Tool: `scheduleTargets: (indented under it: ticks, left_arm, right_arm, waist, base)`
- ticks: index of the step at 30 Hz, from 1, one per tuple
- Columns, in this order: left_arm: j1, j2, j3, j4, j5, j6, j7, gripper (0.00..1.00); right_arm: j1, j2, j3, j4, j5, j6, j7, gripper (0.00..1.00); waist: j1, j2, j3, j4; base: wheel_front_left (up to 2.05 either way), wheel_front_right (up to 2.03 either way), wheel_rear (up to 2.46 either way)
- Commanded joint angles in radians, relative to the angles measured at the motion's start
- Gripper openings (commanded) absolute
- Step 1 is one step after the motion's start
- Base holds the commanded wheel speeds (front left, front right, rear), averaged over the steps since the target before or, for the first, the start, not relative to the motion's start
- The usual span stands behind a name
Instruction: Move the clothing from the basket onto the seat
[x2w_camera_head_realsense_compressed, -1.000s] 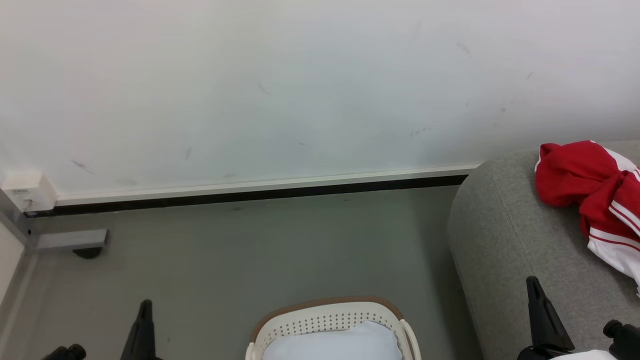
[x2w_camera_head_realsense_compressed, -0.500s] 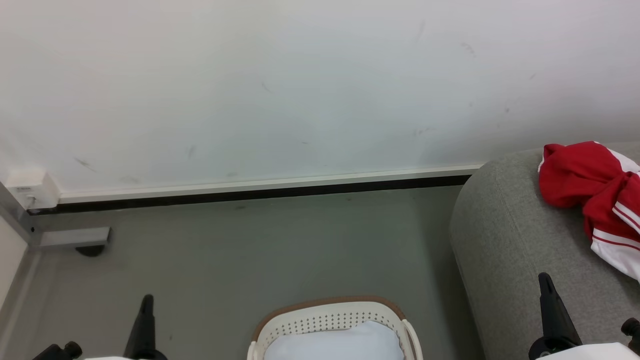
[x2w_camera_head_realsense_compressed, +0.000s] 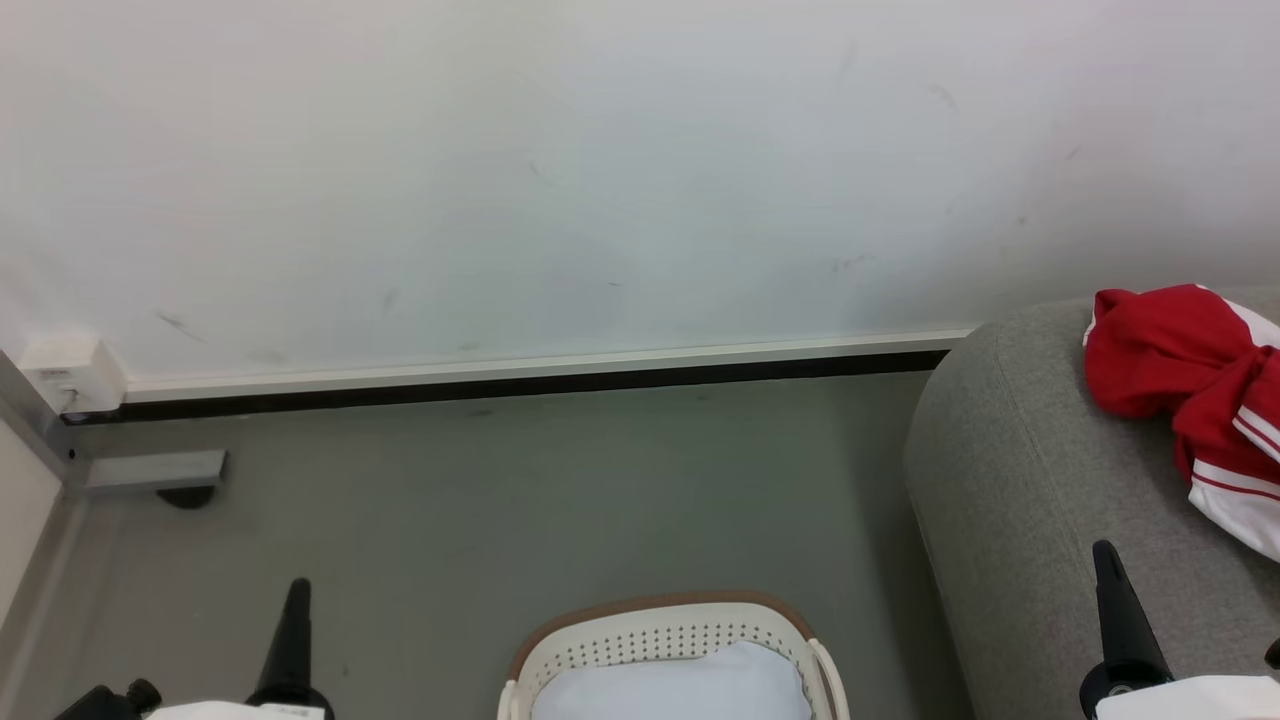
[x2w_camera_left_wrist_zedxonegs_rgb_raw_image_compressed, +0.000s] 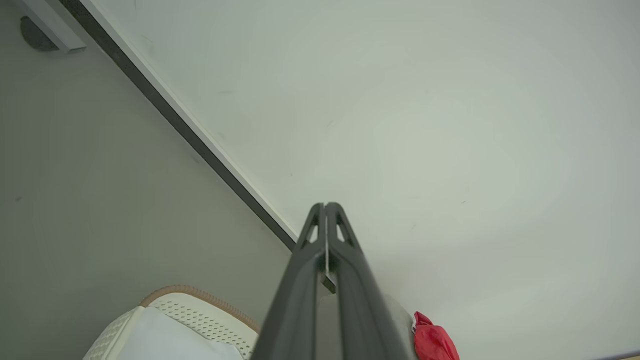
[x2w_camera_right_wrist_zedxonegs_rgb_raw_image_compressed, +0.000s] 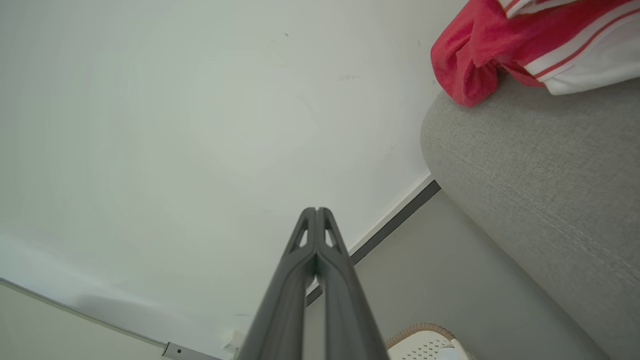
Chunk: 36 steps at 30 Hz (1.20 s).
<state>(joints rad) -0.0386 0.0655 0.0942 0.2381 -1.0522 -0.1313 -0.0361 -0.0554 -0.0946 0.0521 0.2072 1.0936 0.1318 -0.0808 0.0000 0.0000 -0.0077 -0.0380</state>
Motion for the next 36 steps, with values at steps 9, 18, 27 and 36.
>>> scheduleTargets:
  ticks: [9, 18, 27, 36]
  left_arm:
    - [-0.031, 0.0, 0.009, -0.004, -0.11, 0.001, 0.027, 0.0]
    - [-0.041, -0.003, 0.012, -0.001, -0.197, 0.001, 0.052, 0.0]
    - [-0.049, -0.005, 0.014, 0.002, -0.274, 0.001, 0.072, 0.0]
    - [-0.058, -0.007, 0.016, 0.005, -0.343, 0.001, 0.094, 0.0]
  right_arm:
    - [-0.028, -0.01, -0.019, 0.002, 0.113, -0.001, 0.022, 0.0]
    - [-0.034, -0.012, -0.032, 0.008, 0.204, -0.001, 0.043, 0.0]
    - [-0.039, -0.014, -0.045, 0.015, 0.284, -0.001, 0.062, 0.0]
    - [-0.046, -0.014, -0.056, 0.022, 0.359, -0.001, 0.081, 0.0]
  waist:
    - [0.0, 0.0, 0.001, 0.005]
    - [0.0, 0.0, 0.002, 0.01]
    - [0.0, 0.0, 0.003, 0.015]
    - [0.0, 0.0, 0.004, 0.02]
  base:
    - [0.0, 0.0, 0.0]
    - [0.0, 0.0, 0.0]
    - [0.0, 0.0, 0.0]
    - [0.0, 0.0, 0.0]
